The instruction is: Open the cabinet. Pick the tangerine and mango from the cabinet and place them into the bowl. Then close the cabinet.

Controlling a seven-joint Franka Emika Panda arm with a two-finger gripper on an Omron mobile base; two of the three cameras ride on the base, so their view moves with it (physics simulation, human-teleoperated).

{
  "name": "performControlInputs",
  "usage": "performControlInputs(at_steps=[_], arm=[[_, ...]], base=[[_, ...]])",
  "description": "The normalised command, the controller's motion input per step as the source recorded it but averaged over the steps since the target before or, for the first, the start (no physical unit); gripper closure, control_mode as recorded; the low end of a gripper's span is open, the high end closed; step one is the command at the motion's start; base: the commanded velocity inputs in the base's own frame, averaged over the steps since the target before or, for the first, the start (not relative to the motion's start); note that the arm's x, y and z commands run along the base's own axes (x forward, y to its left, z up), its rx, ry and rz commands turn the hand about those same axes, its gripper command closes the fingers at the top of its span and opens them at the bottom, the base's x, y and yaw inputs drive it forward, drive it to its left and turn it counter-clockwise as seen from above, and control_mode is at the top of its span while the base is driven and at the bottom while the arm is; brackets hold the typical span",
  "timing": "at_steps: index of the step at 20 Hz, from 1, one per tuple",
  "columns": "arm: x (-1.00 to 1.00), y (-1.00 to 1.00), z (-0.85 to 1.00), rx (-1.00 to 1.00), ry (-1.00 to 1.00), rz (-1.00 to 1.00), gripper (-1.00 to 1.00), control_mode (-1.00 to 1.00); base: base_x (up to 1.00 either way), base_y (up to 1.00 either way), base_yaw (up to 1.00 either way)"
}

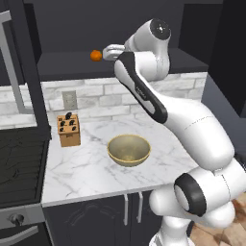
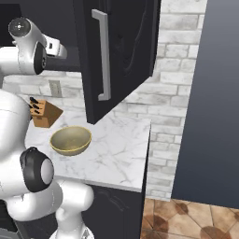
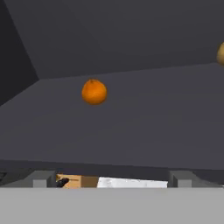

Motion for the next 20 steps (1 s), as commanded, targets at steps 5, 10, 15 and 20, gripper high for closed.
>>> performControlInputs(at_steps=[5, 10, 15, 20], arm=[[0.46, 0.22, 0.0, 0.0, 0.0, 0.01, -1.0, -1.0], [0.32, 0.08, 0.0, 0.0, 0.0, 0.0, -1.0, -1.0], [0.33, 0.08, -0.02, 0.0, 0.0, 0.0, -1.0, -1.0], [0.45, 0.25, -0.13, 0.0, 0.0, 0.0, -1.0, -1.0]], base=[[0.0, 0.0, 0.0], [0.0, 0.0, 0.0], [0.0, 0.0, 0.0], [0.0, 0.0, 0.0]])
